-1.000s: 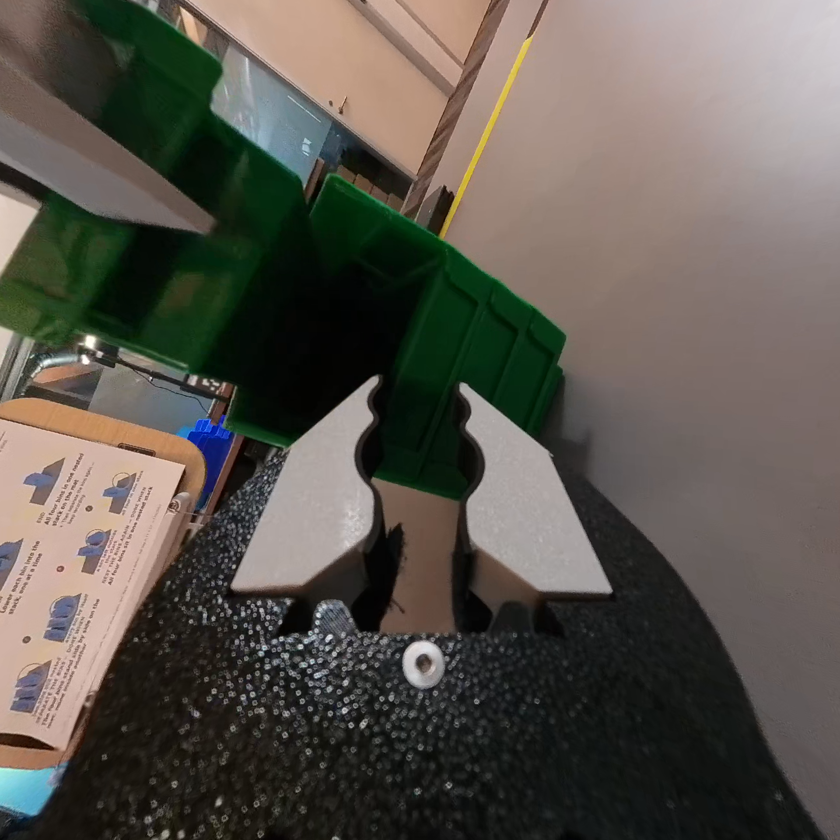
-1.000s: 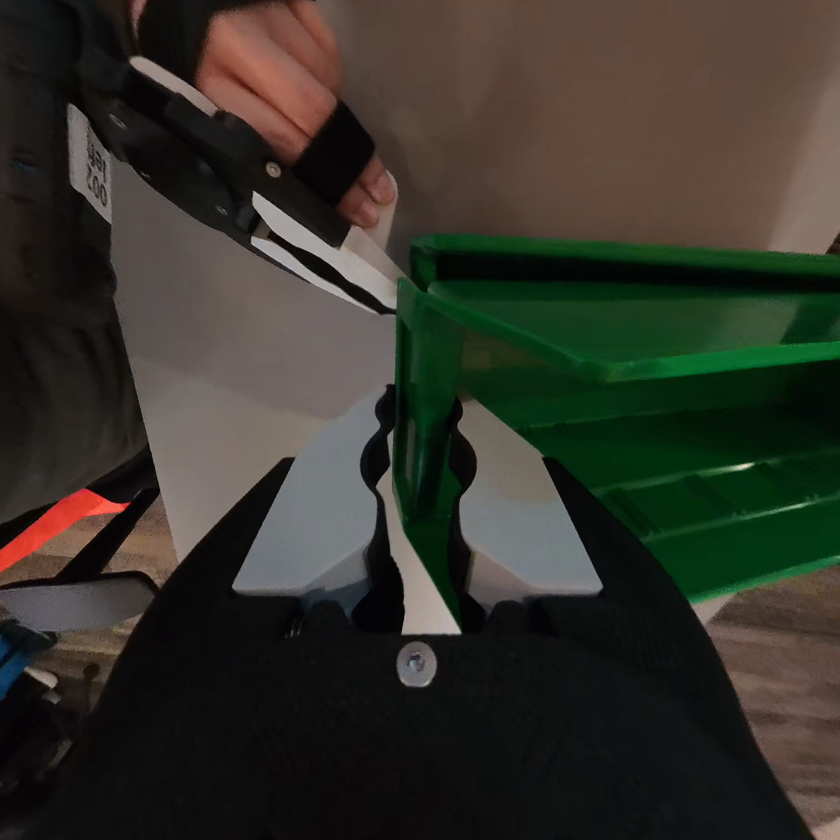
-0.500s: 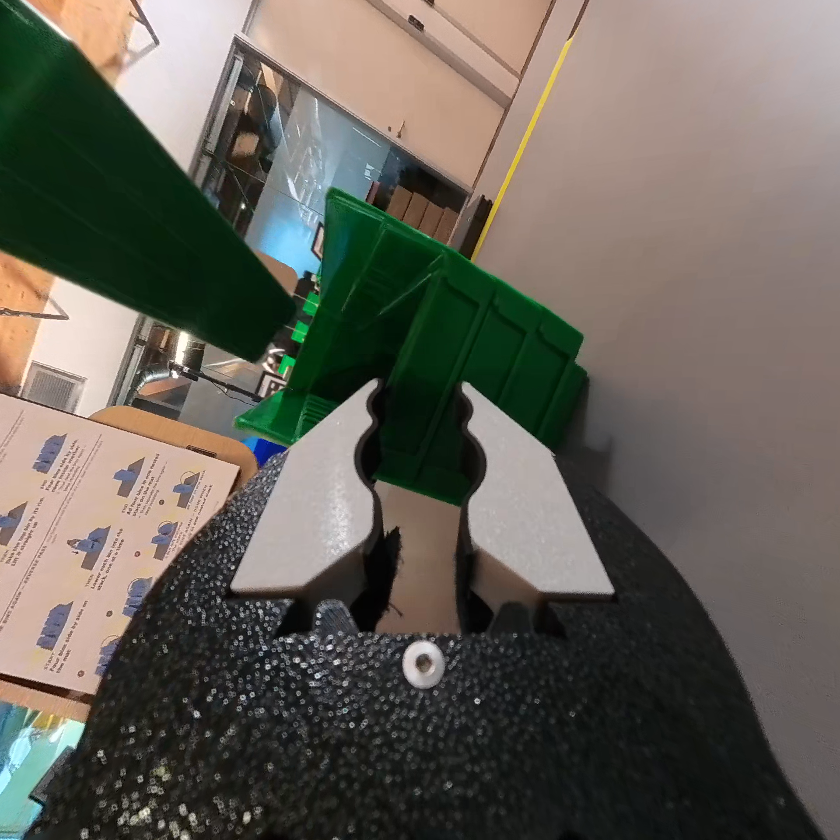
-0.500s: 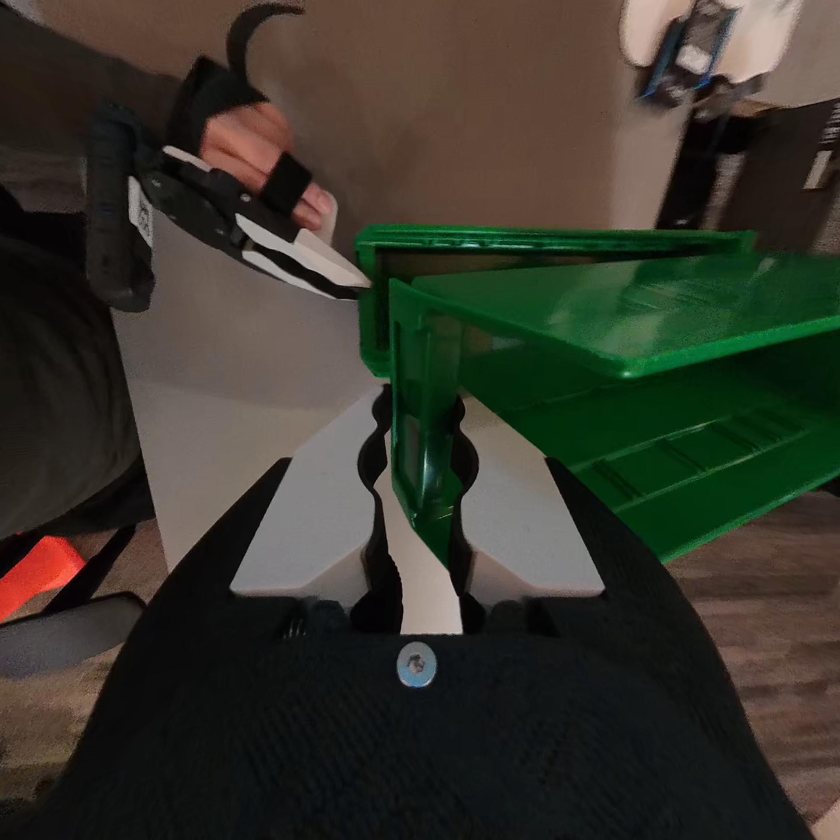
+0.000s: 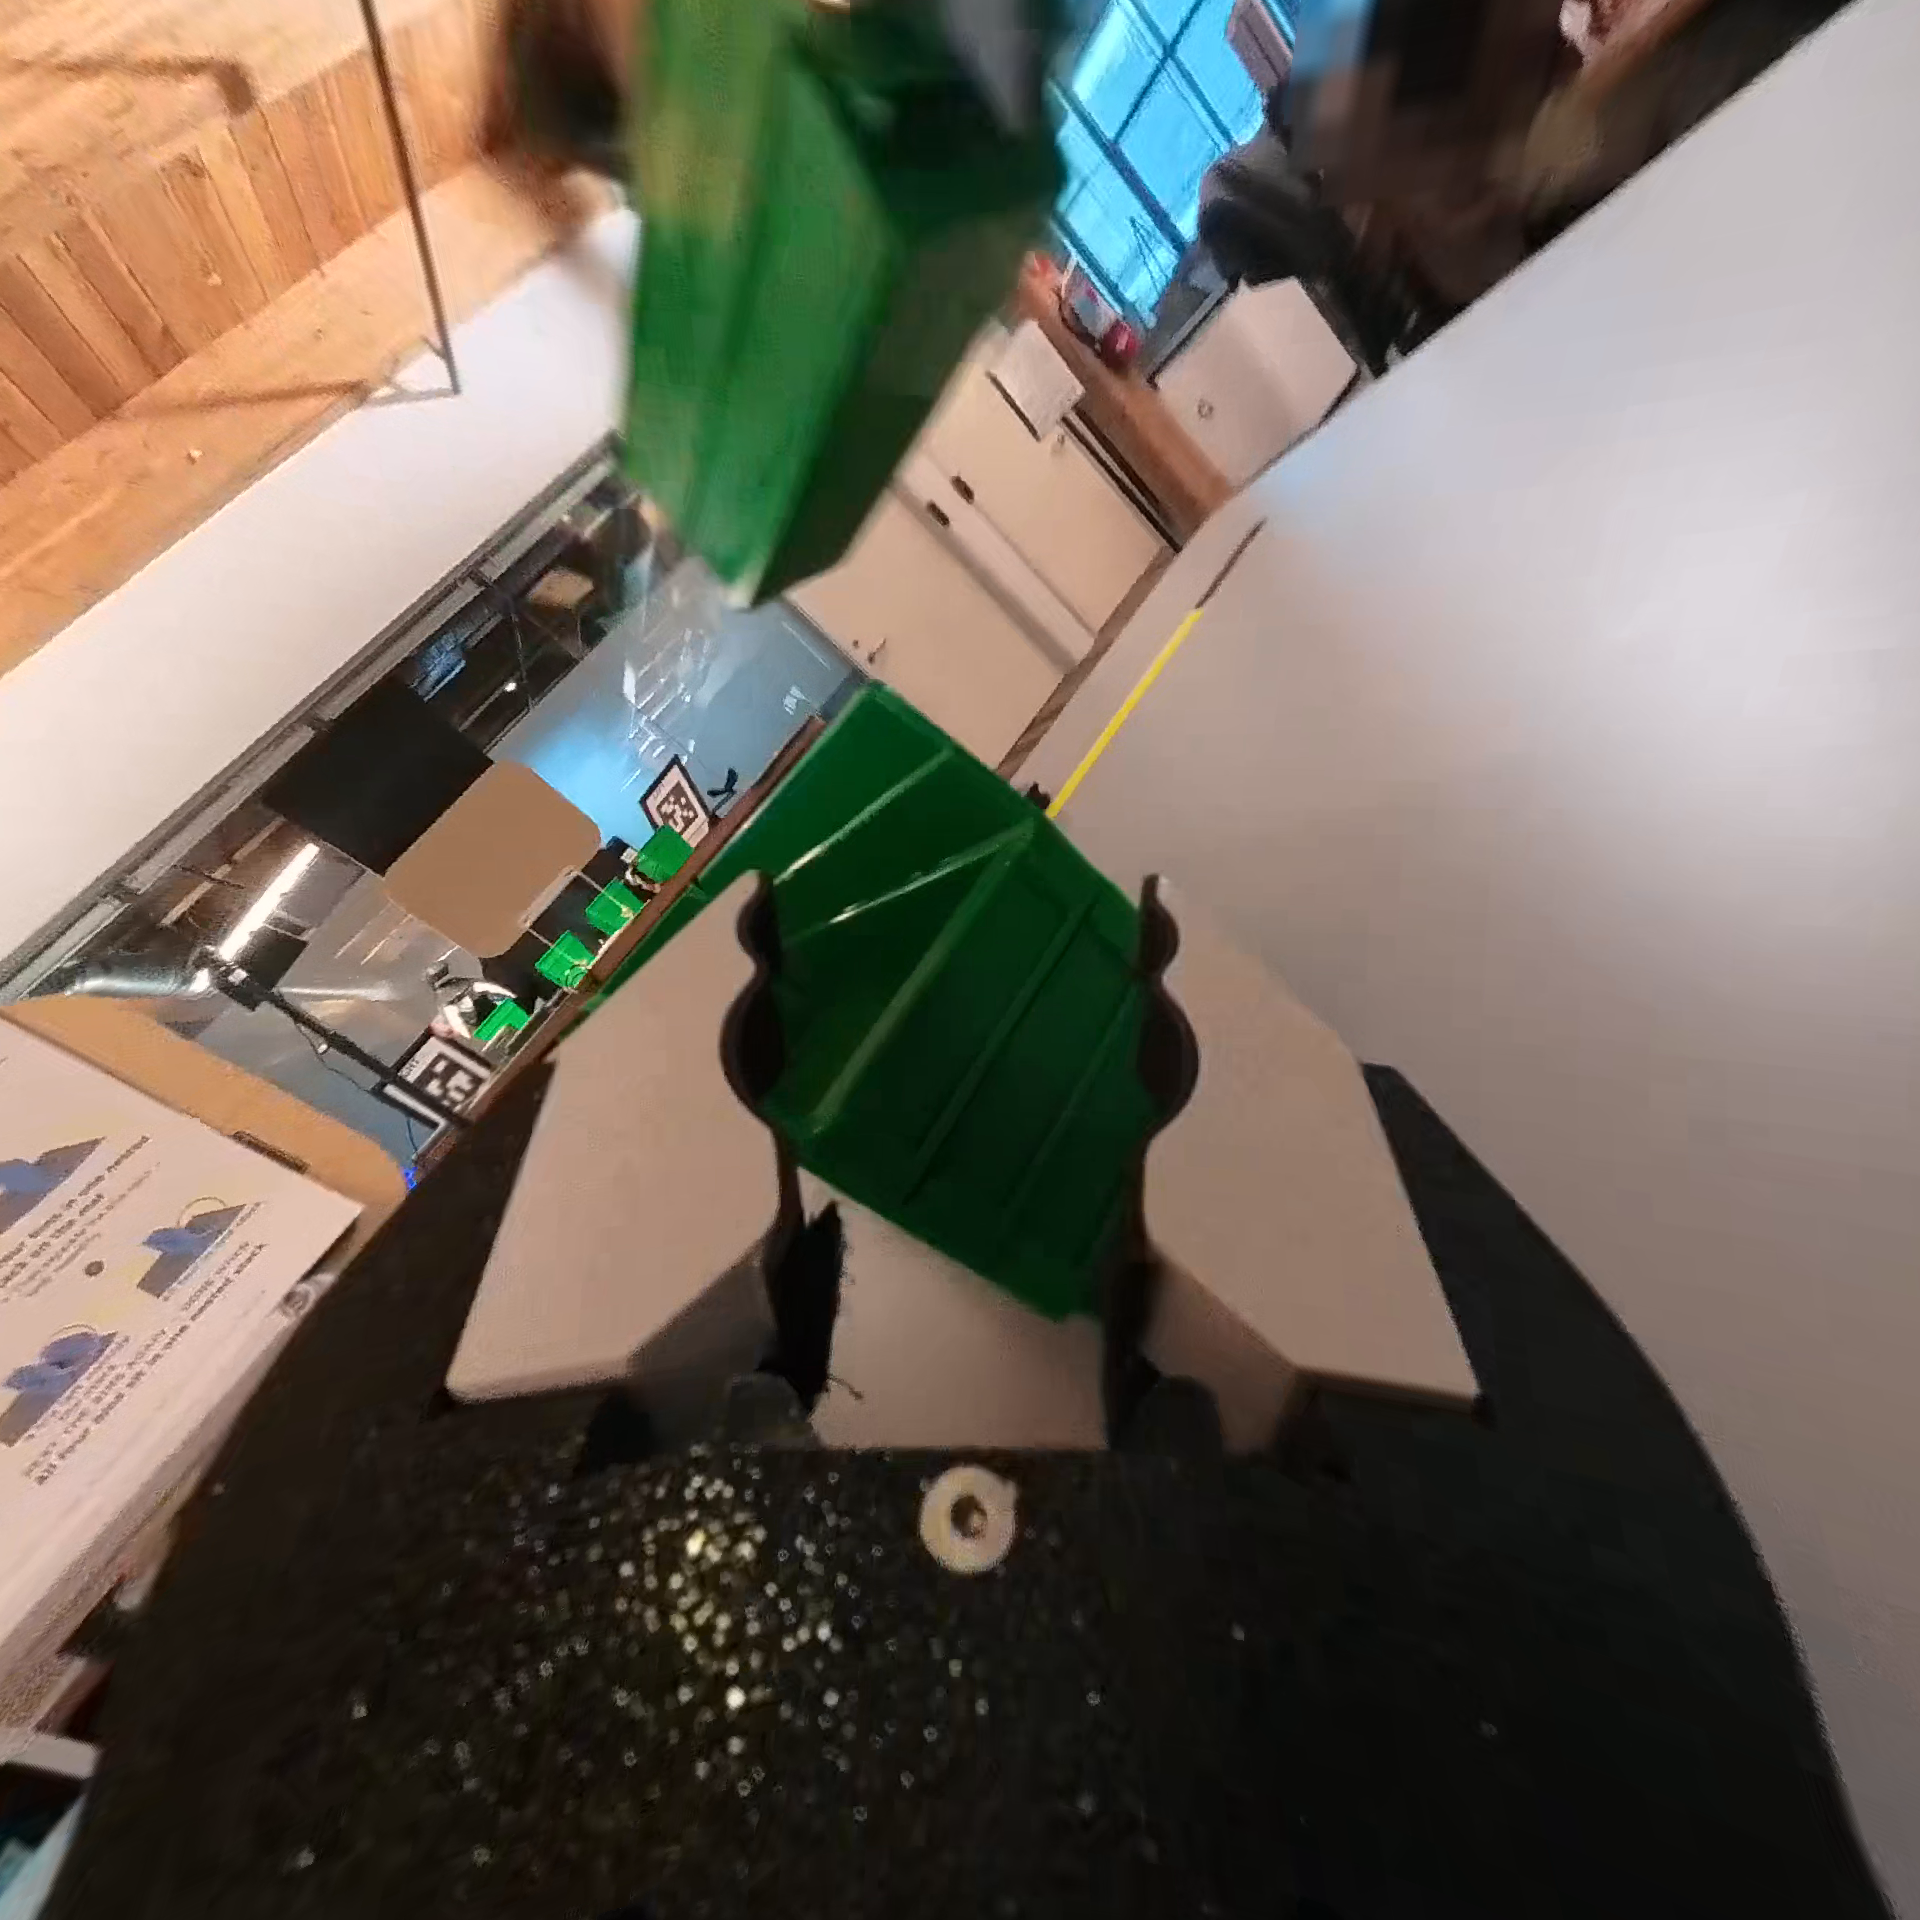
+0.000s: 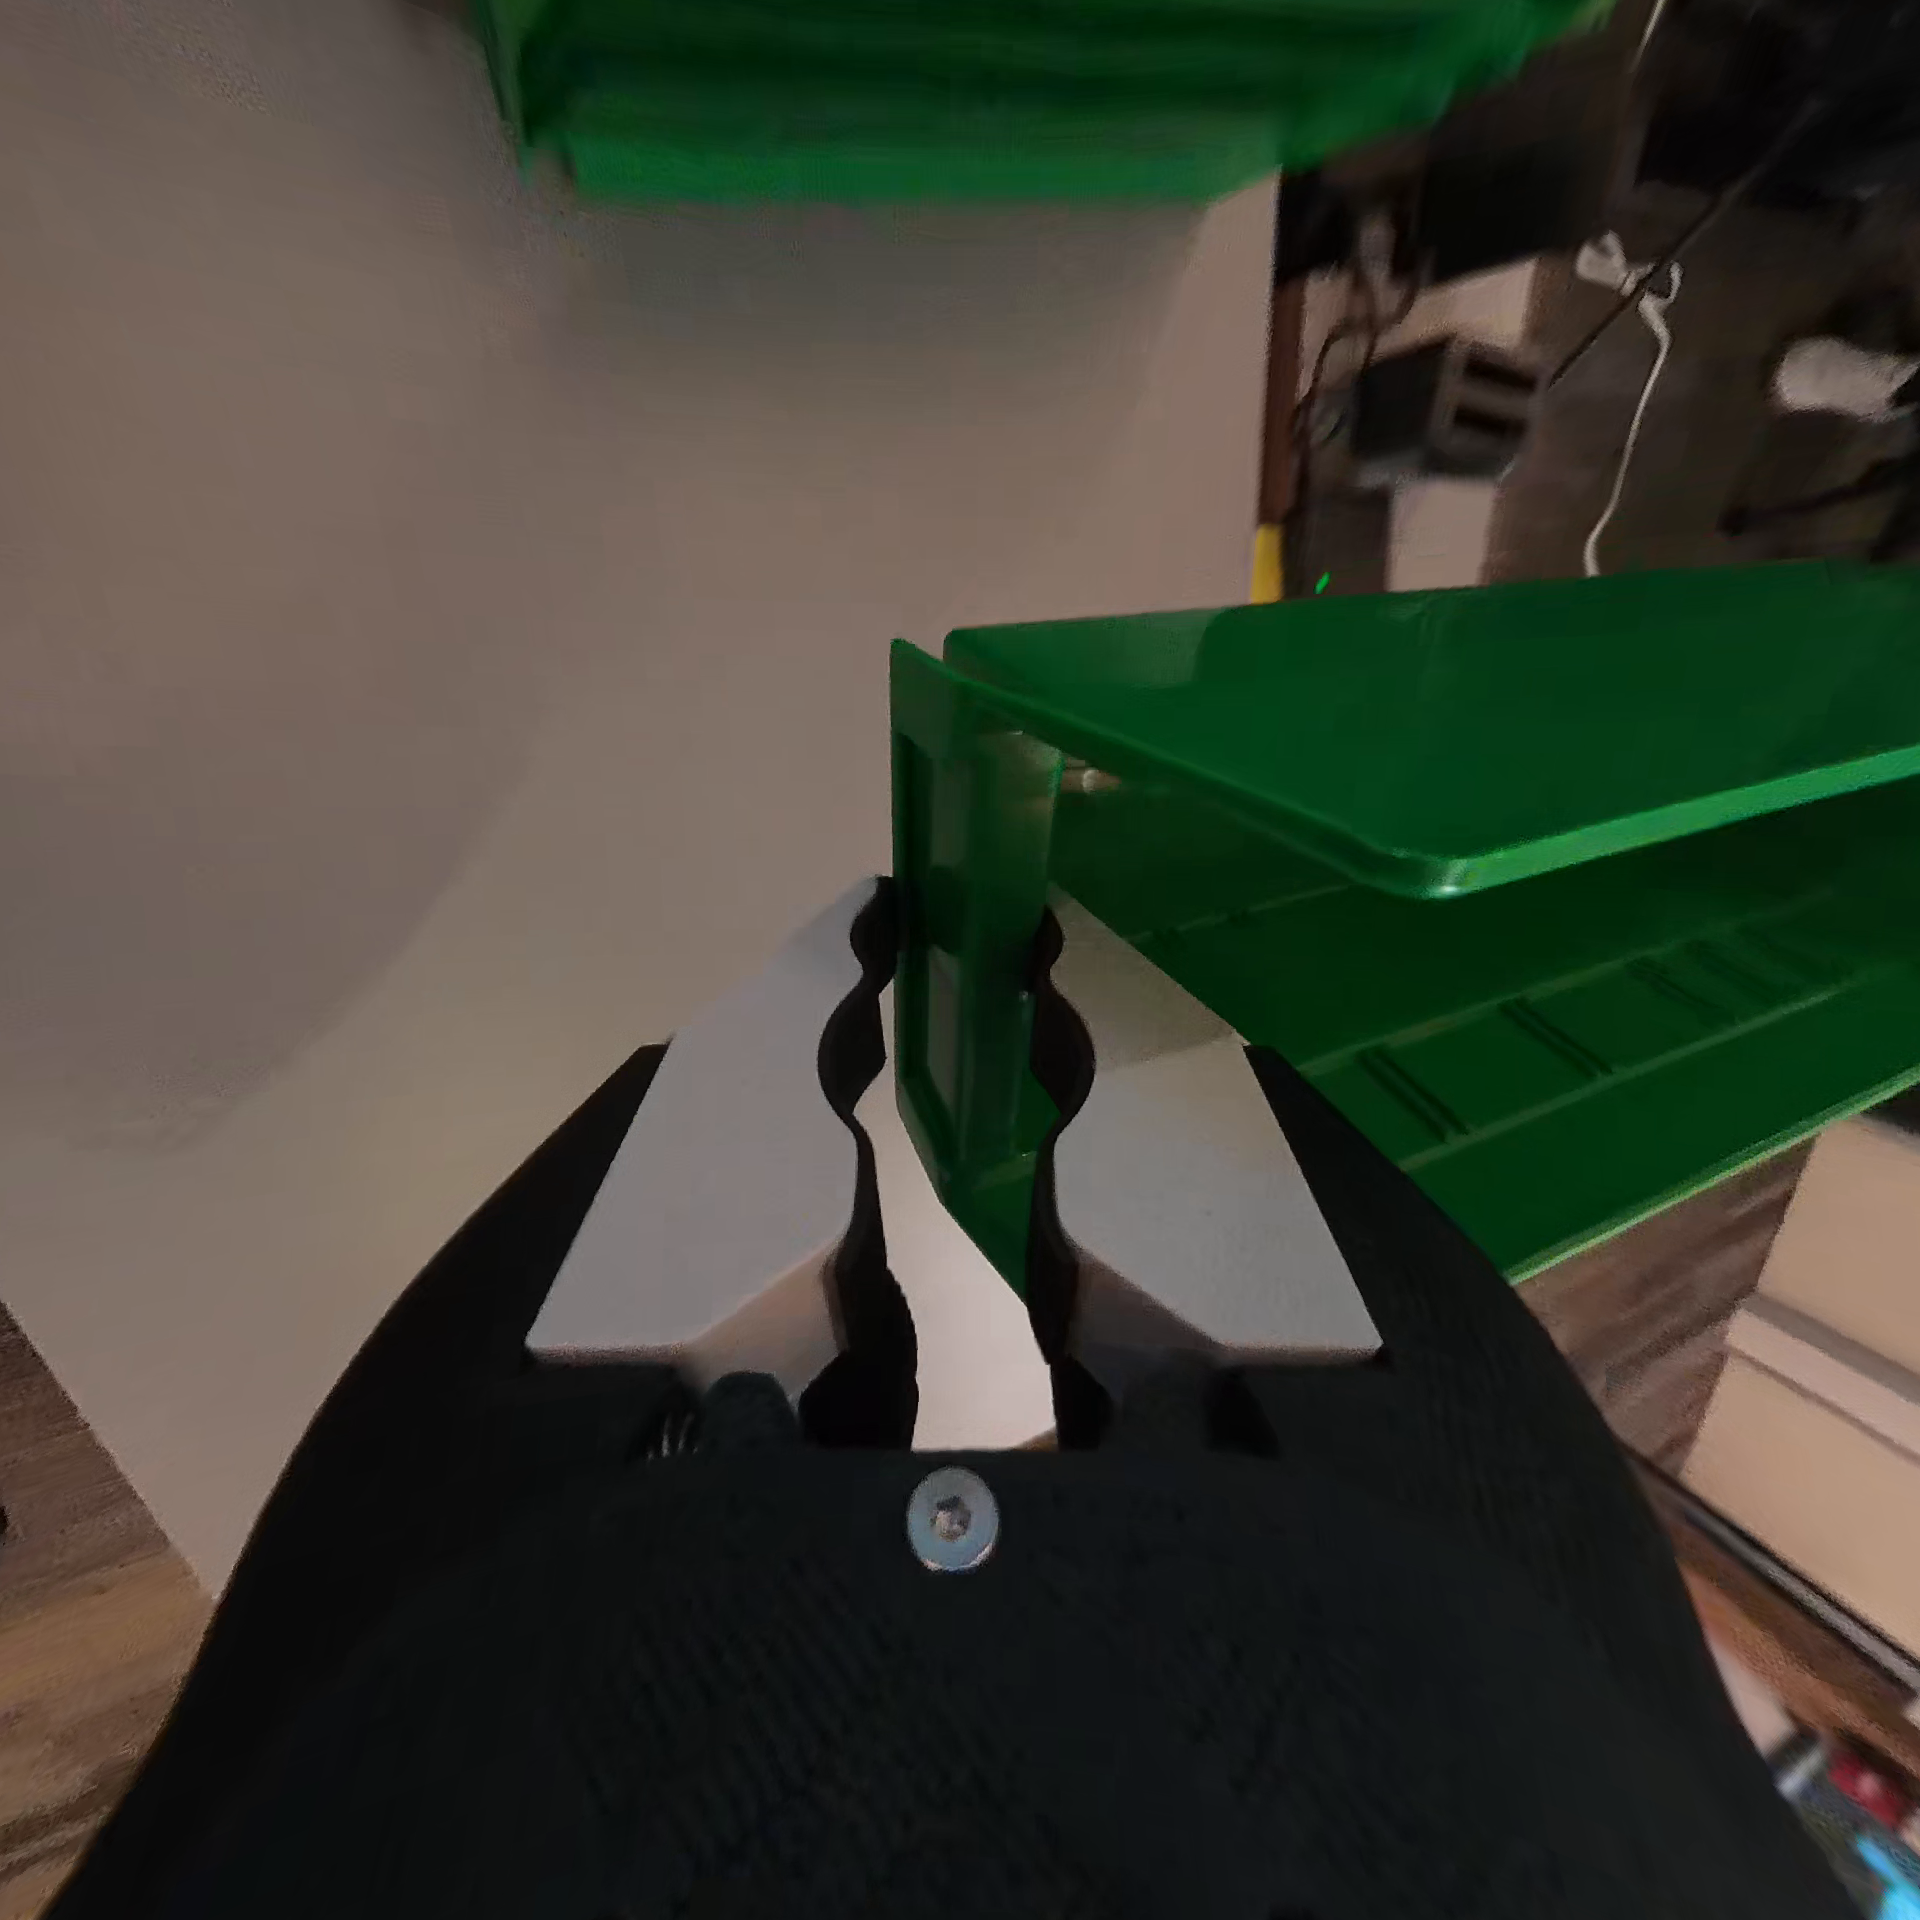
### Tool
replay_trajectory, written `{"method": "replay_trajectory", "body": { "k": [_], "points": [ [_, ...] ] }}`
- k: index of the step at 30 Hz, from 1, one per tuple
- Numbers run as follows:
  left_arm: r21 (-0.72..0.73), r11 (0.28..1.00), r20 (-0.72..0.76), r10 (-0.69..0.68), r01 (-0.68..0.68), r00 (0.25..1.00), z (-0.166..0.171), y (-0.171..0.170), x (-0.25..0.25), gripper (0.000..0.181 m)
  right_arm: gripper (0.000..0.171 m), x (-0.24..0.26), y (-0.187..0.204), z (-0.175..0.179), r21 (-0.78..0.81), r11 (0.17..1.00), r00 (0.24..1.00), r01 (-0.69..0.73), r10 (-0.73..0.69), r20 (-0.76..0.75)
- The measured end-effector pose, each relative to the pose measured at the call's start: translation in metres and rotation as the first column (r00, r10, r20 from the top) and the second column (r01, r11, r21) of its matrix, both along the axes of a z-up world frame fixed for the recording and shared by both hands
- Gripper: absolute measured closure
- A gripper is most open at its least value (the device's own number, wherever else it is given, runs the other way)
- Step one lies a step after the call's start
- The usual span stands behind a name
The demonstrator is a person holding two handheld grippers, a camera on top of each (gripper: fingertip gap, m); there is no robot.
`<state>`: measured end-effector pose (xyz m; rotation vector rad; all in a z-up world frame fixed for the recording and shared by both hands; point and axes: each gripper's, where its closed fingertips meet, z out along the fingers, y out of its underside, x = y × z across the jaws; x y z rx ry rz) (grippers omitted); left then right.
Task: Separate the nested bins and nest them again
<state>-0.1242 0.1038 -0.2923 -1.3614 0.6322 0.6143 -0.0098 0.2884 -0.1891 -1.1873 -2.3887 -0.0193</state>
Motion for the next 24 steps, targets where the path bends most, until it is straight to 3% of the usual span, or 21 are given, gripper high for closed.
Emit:
{"method": "replay_trajectory", "body": {
  "k": [7,12,24],
  "points": [
    [0.153,0.986,0.121,0.055,-0.074,0.991,0.023,-0.013,-0.026,0.108,0.149,0.110,0.057,-0.109,0.076,0.989,0.988,0.124,-0.130,0.079],
    [0.158,0.977,0.170,0.113,-0.141,0.979,0.020,-0.015,-0.044,0.108,0.149,0.170,0.088,-0.163,0.099,0.981,0.971,0.166,-0.180,0.157],
    [0.094,0.972,0.151,0.198,-0.214,0.968,0.006,-0.007,-0.056,0.110,0.149,0.251,0.150,-0.206,0.240,0.960,0.941,0.144,-0.209,0.268]
  ]
}}
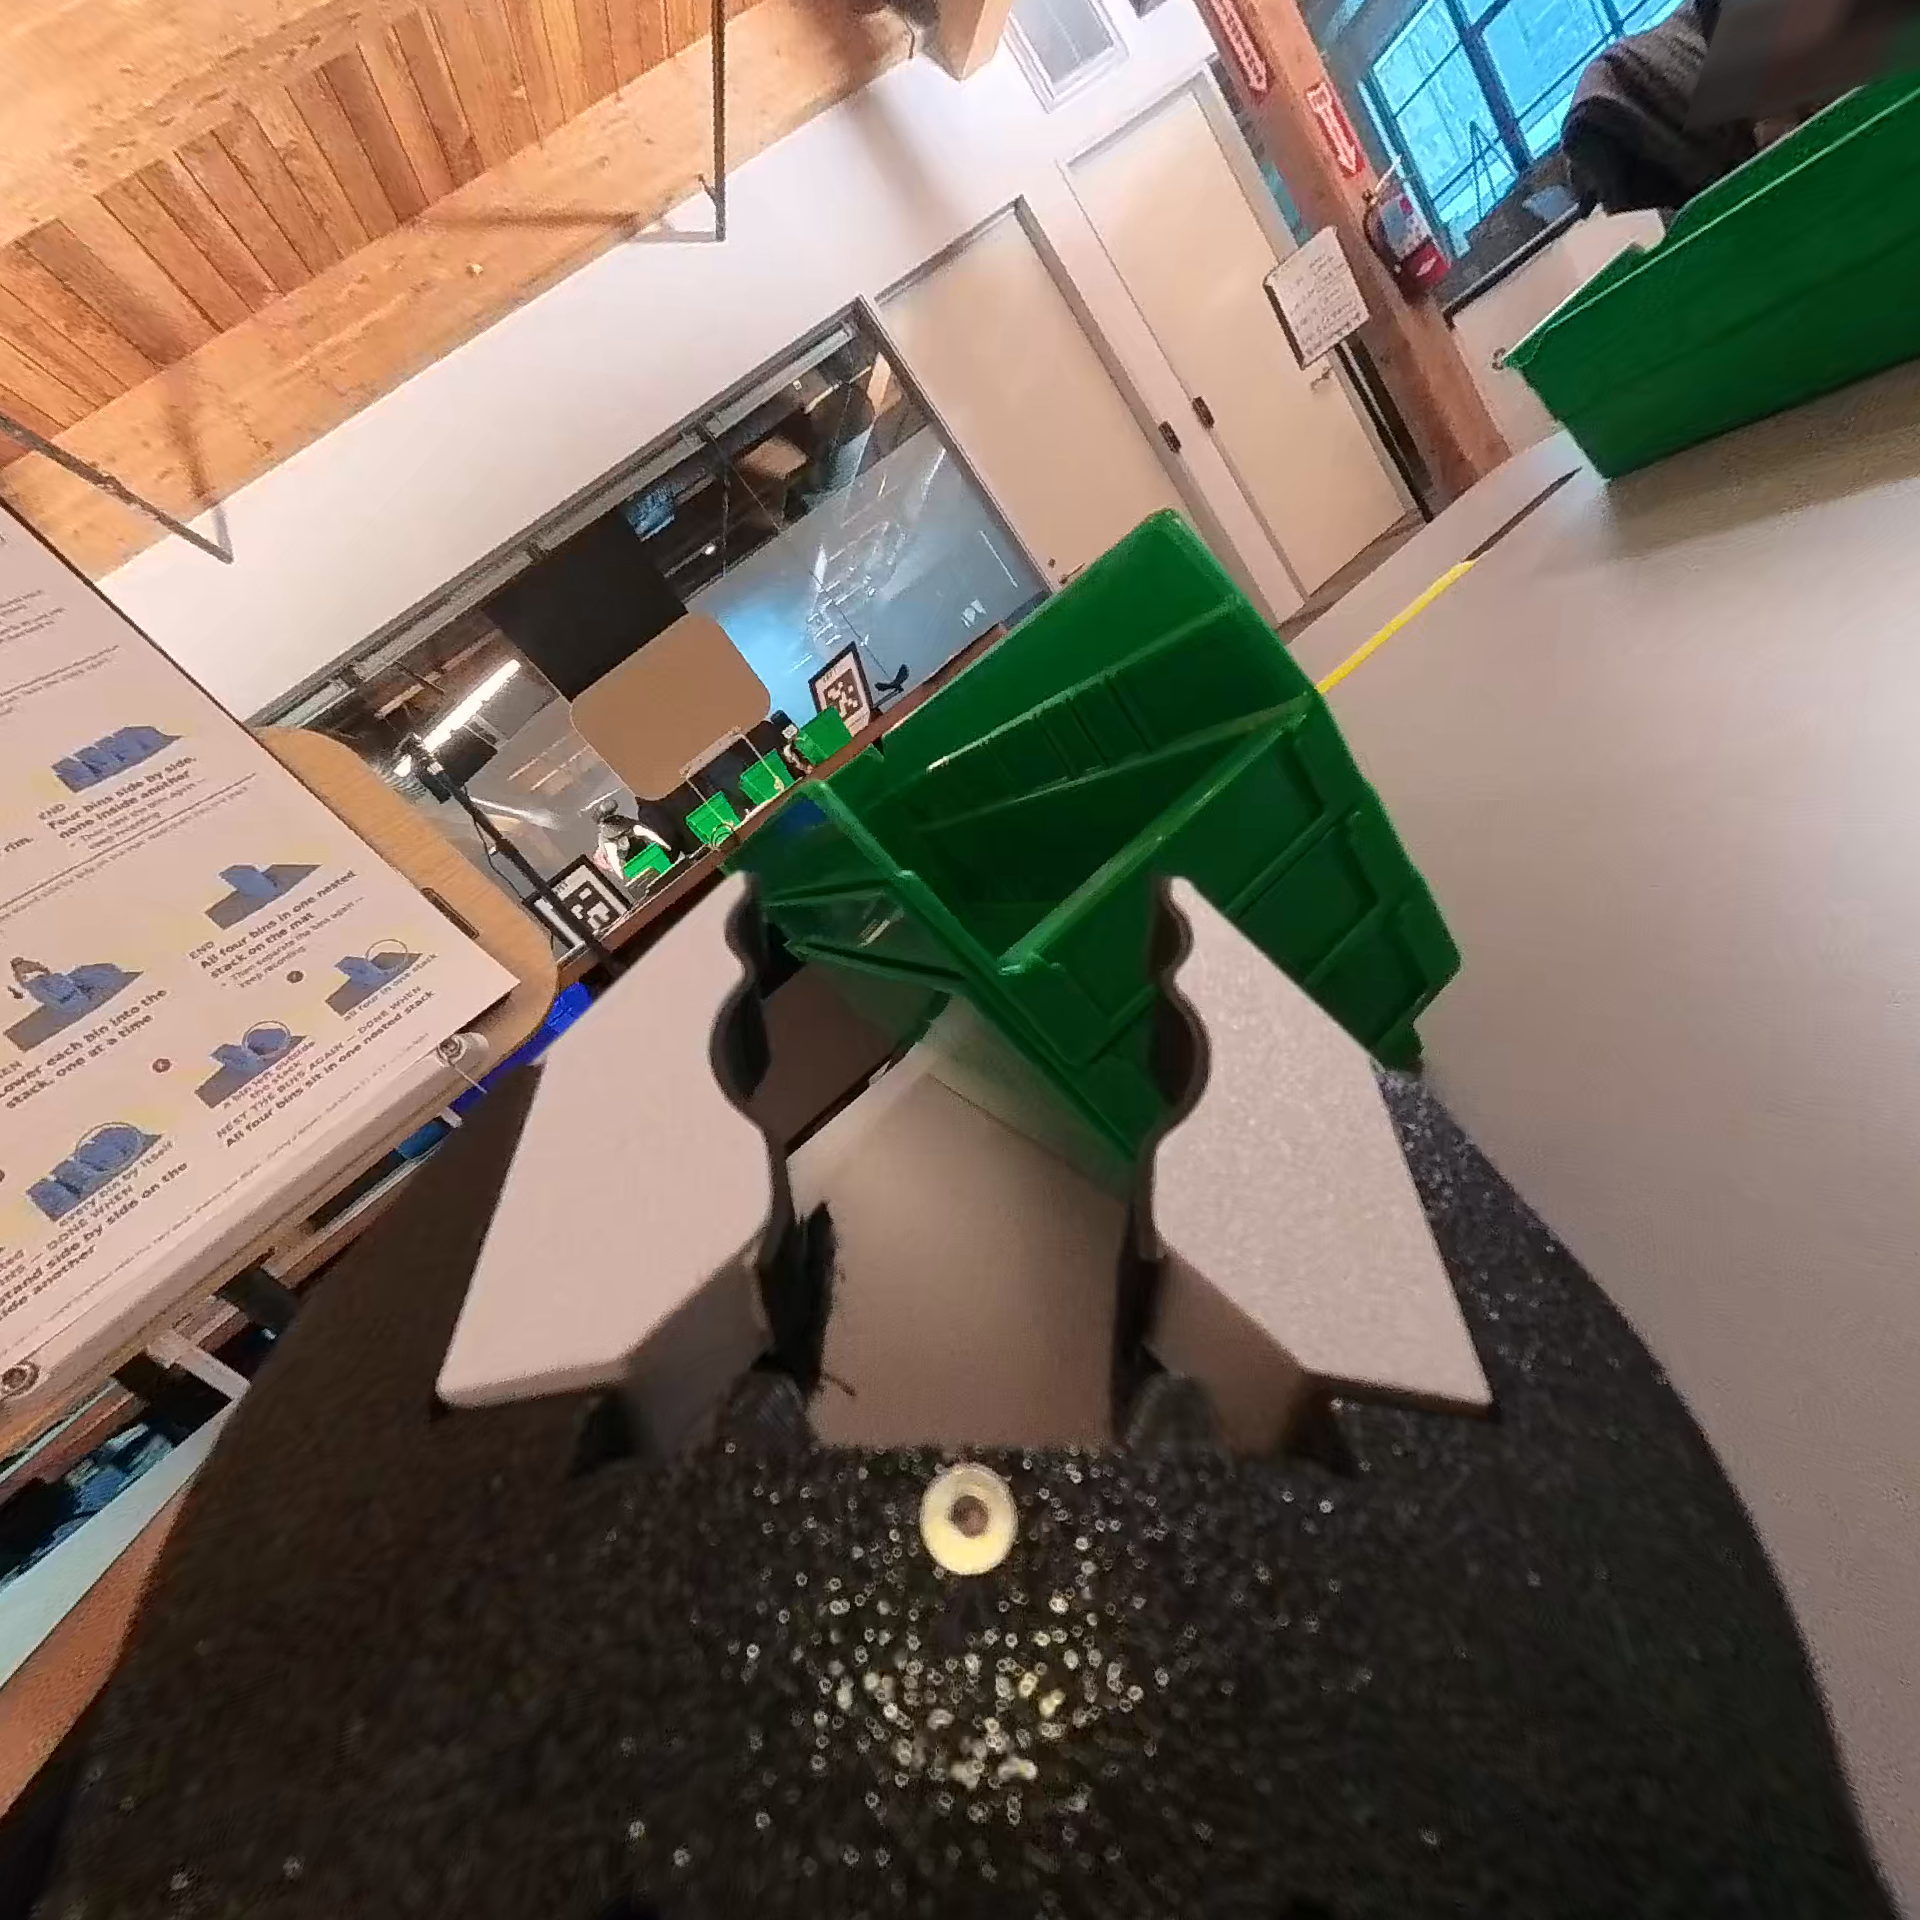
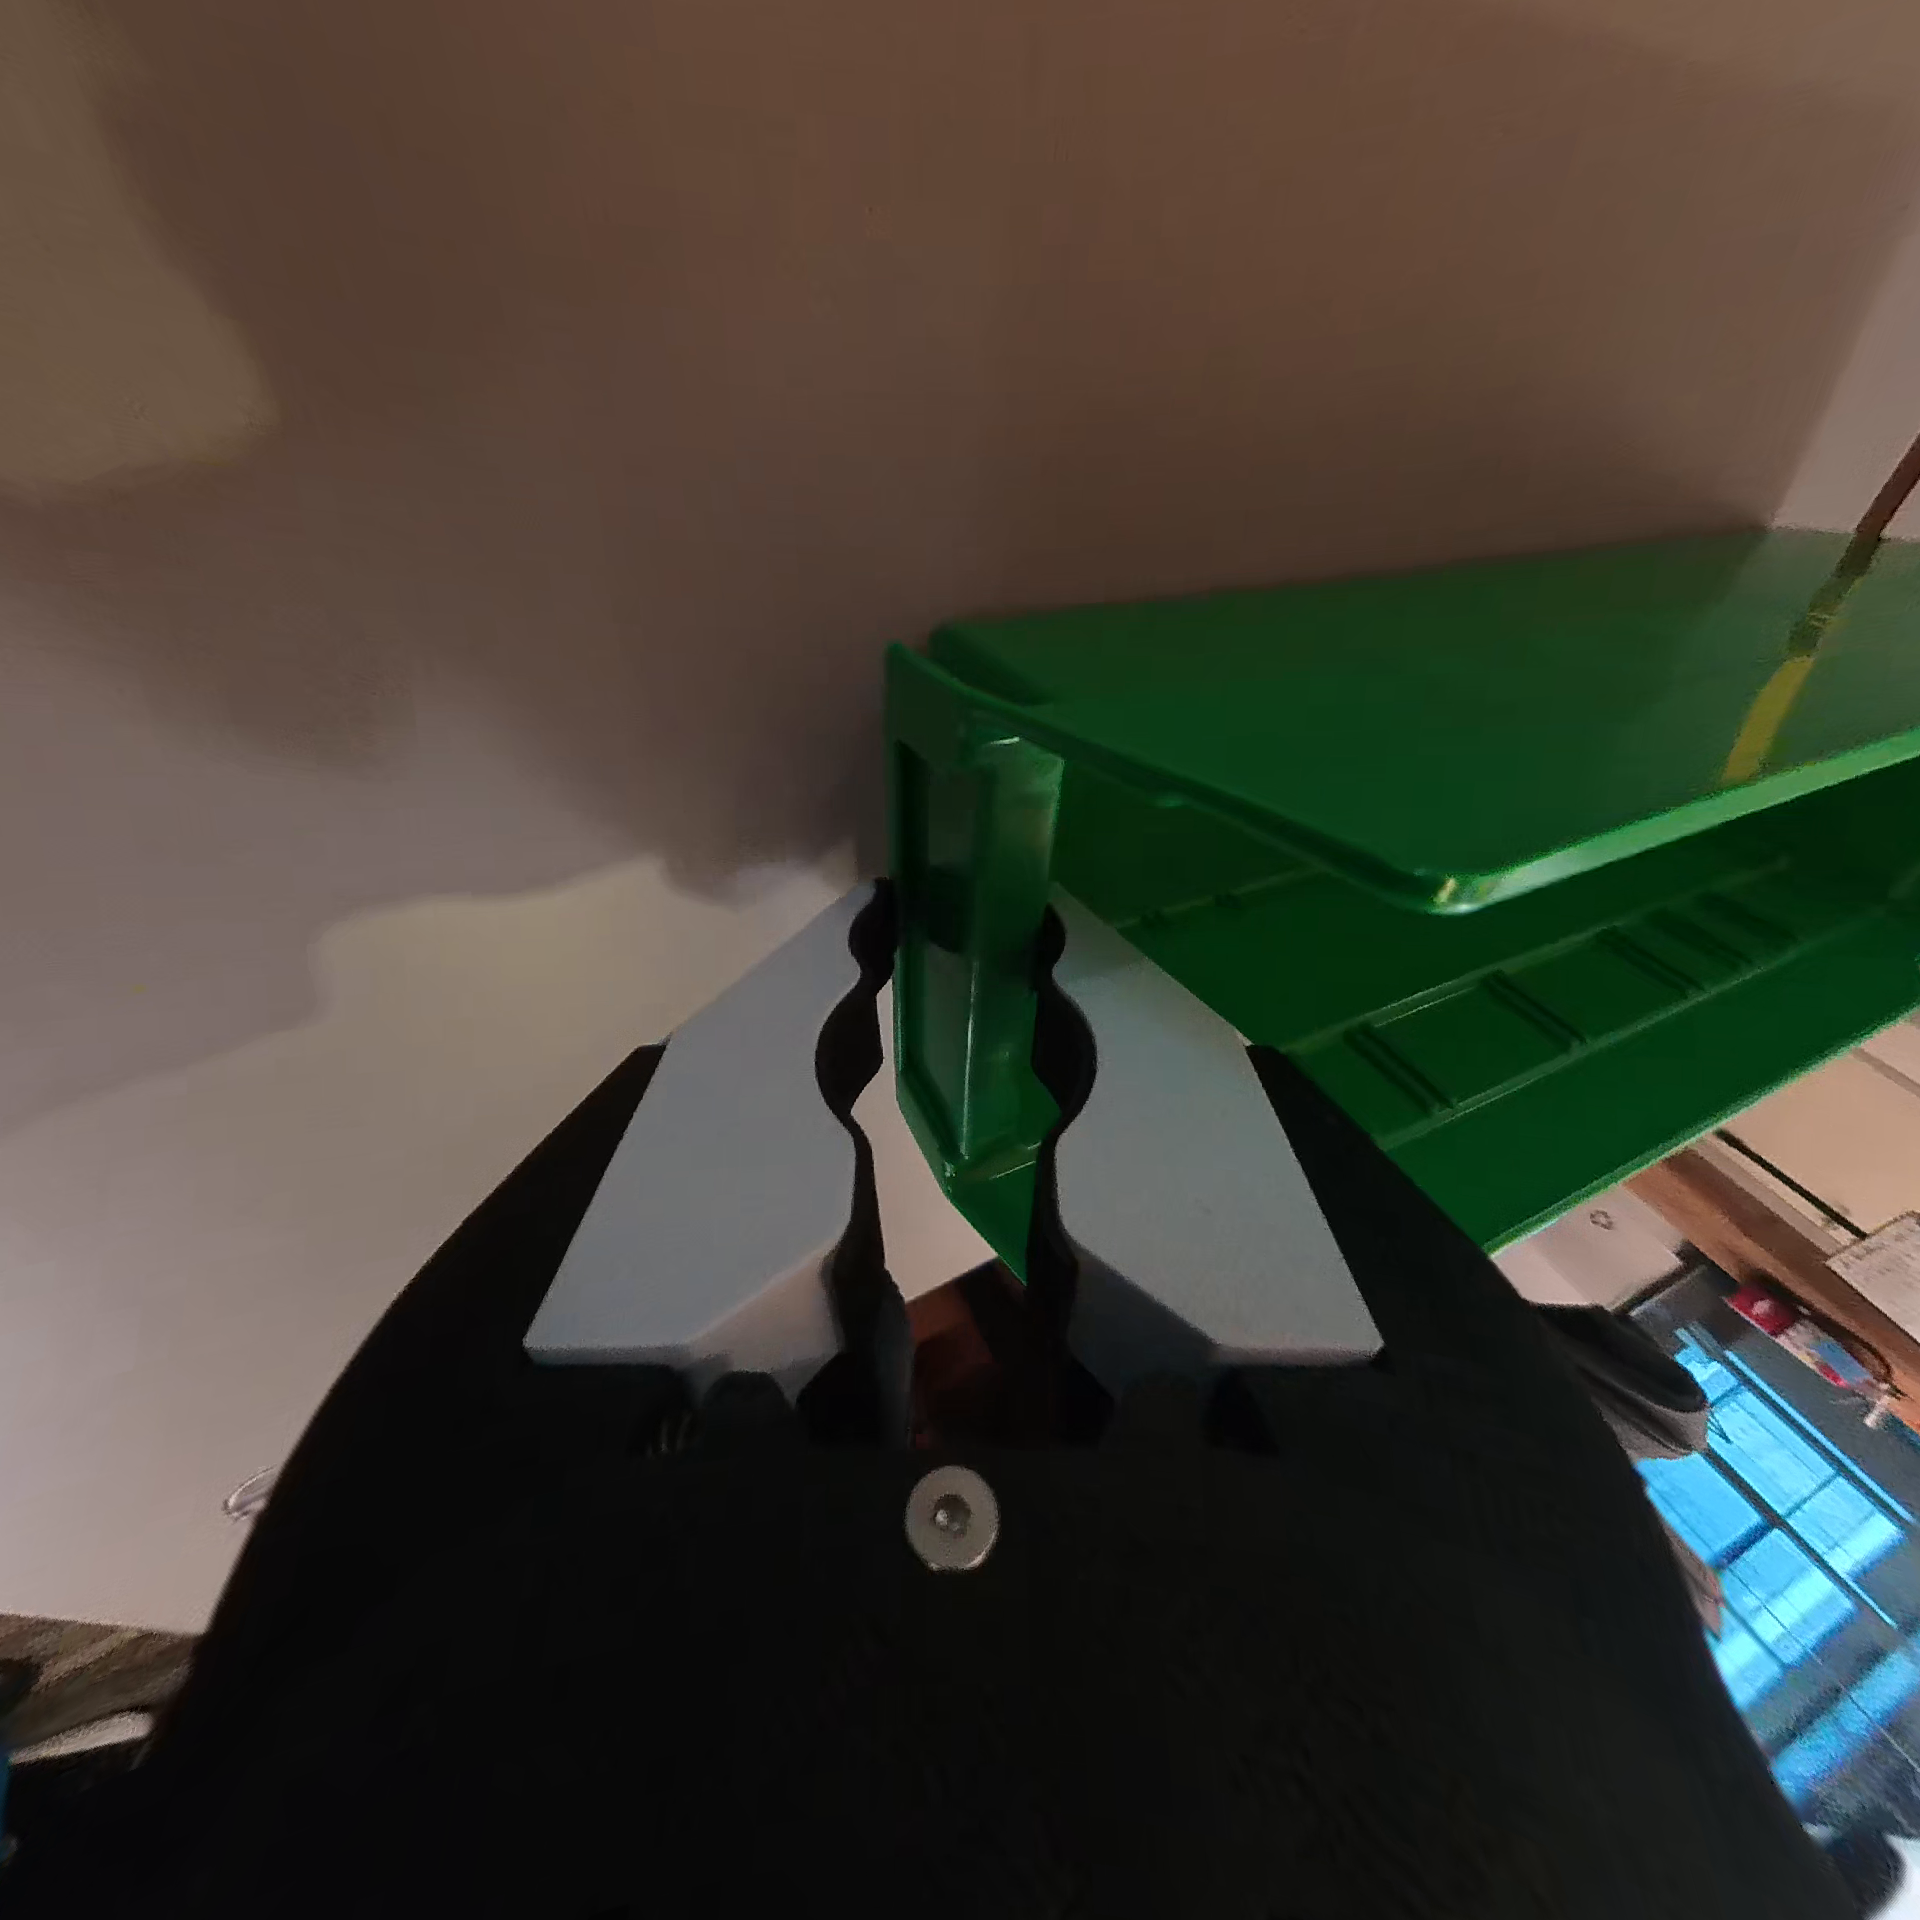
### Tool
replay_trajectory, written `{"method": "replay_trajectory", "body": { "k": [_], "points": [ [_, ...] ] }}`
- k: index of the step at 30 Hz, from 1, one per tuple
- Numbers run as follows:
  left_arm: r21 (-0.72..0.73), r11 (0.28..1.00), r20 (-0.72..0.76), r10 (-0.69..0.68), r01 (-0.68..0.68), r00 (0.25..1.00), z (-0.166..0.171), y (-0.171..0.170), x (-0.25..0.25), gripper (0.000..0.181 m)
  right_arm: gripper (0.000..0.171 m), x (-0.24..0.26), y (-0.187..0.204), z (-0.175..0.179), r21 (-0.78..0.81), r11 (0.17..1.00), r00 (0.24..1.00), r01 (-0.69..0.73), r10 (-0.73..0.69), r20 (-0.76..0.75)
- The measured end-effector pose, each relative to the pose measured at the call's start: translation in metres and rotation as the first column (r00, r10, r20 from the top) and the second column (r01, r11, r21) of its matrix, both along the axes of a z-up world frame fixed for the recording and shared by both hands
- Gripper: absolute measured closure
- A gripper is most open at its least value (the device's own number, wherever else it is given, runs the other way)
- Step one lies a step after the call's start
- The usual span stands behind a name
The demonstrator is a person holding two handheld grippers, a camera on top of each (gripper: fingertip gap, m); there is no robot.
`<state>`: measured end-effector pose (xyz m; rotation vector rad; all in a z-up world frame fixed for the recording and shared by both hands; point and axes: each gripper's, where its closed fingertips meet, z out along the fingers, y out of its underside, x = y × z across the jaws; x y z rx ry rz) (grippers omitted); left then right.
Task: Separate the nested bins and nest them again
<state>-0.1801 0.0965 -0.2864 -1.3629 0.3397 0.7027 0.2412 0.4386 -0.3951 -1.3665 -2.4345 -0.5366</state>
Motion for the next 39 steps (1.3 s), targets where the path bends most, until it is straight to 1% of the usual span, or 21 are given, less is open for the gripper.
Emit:
{"method": "replay_trajectory", "body": {
  "k": [10,11,13,15,16,18,19,21,23,24,26,28,29,31,33,34,36,37,38,39],
  "points": [
    [-0.053,0.999,-0.035,-0.010,0.008,0.999,-0.009,0.006,0.005,0.111,0.148,0.006,0.010,-0.002,0.002,1.000,0.999,-0.027,0.027,-0.031],
    [-0.055,0.998,-0.037,-0.015,0.013,0.999,-0.009,0.006,0.007,0.111,0.140,0.005,0.008,-0.001,-0.018,1.000,0.998,-0.023,0.022,-0.054],
    [-0.055,0.998,-0.037,-0.029,0.027,0.999,-0.009,0.006,0.009,0.110,0.111,0.002,0.000,0.002,-0.096,0.995,0.992,0.036,-0.047,-0.120],
    [-0.048,0.998,-0.032,-0.045,0.044,0.998,-0.007,0.005,0.011,0.109,0.089,0.003,-0.001,0.016,-0.112,0.989,0.976,0.099,-0.118,-0.182],
    [-0.043,0.998,-0.030,-0.051,0.050,0.998,-0.006,0.004,0.012,0.109,0.083,0.005,0.000,0.027,-0.080,0.989,0.966,0.126,-0.141,-0.215],
    [-0.033,0.997,-0.029,-0.064,0.063,0.998,-0.004,0.003,0.014,0.109,0.080,0.000,-0.006,0.057,0.002,0.989,0.940,0.147,-0.139,-0.311],
    [-0.031,0.997,-0.034,-0.072,0.071,0.997,-0.003,0.002,0.015,0.109,0.081,-0.011,-0.017,0.073,0.032,0.991,0.916,0.133,-0.111,-0.385],
    [-0.044,0.994,-0.068,-0.107,0.104,0.992,-0.004,0.001,0.023,0.108,0.087,-0.042,-0.051,0.104,0.052,0.995,0.838,0.089,-0.047,-0.544],
    [-0.045,0.983,-0.111,-0.183,0.179,0.977,-0.003,0.000,0.039,0.106,0.092,-0.075,-0.088,0.124,0.080,0.996,0.762,0.035,0.025,-0.647],
    [-0.055,0.978,-0.126,-0.209,0.203,0.970,-0.004,0.000,0.044,0.106,0.094,-0.090,-0.104,0.130,0.105,0.994,0.741,0.005,0.067,-0.668],
    [-0.111,0.970,-0.171,-0.234,0.217,0.957,-0.012,0.001,0.052,0.106,0.098,-0.124,-0.134,0.134,0.130,0.989,0.722,-0.078,0.145,-0.676],
    [-0.185,0.959,-0.231,-0.255,0.214,0.939,-0.024,0.003,0.058,0.112,0.099,-0.163,-0.162,0.133,0.139,0.975,0.711,-0.175,0.223,-0.667],
    [-0.228,0.951,-0.258,-0.267,0.210,0.929,-0.032,0.004,0.061,0.116,0.099,-0.183,-0.176,0.135,0.144,0.963,0.692,-0.229,0.265,-0.672],
    [-0.298,0.933,-0.295,-0.289,0.200,0.911,-0.045,0.006,0.065,0.121,0.104,-0.226,-0.211,0.135,0.082,0.935,0.652,-0.346,0.303,-0.695],
    [-0.343,0.919,-0.311,-0.305,0.193,0.900,-0.053,0.009,0.067,0.123,0.109,-0.264,-0.249,0.132,-0.017,0.888,0.640,-0.460,0.318,-0.699],
    [-0.364,0.913,-0.317,-0.308,0.185,0.897,-0.057,0.010,0.067,0.123,0.110,-0.282,-0.265,0.133,-0.039,0.864,0.634,-0.503,0.337,-0.696],
    [-0.403,0.901,-0.319,-0.304,0.162,0.898,-0.065,0.012,0.063,0.127,0.118,-0.317,-0.290,0.134,-0.068,0.819,0.633,-0.570,0.385,-0.671],
    [-0.424,0.894,-0.313,-0.294,0.144,0.903,-0.070,0.014,0.059,0.131,0.119,-0.335,-0.299,0.133,-0.093,0.807,0.649,-0.583,0.394,-0.651],
    [-0.437,0.891,-0.314,-0.279,0.123,0.908,-0.073,0.015,0.054,0.131,0.120,-0.350,-0.307,0.129,-0.140,0.804,0.686,-0.578,0.386,-0.617],
    [-0.441,0.890,-0.319,-0.276,0.115,0.907,-0.074,0.015,0.052,0.132,0.120,-0.363,-0.314,0.122,-0.203,0.806,0.741,-0.557,0.371,-0.559]
  ]
}}
